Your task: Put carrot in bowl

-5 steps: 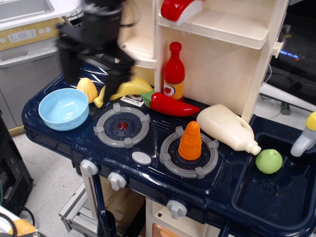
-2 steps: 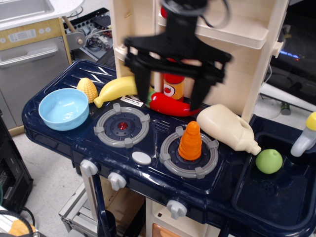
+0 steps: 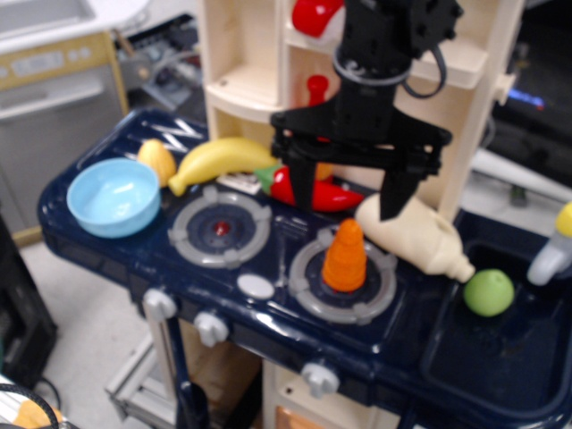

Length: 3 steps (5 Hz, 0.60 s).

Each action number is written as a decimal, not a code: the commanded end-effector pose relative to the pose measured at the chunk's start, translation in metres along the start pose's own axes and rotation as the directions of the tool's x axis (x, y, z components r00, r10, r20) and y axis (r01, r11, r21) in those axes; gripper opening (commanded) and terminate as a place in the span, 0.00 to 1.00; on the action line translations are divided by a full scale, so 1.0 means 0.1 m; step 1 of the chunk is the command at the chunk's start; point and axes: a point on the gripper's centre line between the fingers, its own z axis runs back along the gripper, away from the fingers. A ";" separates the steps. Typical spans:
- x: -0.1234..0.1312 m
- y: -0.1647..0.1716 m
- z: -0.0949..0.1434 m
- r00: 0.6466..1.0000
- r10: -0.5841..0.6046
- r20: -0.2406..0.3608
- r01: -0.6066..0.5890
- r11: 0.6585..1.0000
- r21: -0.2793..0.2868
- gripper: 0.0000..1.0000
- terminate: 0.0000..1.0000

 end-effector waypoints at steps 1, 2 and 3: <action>0.09 -0.15 -0.10 0.999 0.035 0.039 -0.033 0.997 -0.069 1.00 0.00; 0.09 -0.08 -0.28 0.999 0.004 0.053 0.001 0.996 -0.094 1.00 0.00; 0.06 0.00 -0.45 0.999 -0.018 0.043 0.022 0.995 -0.097 1.00 0.00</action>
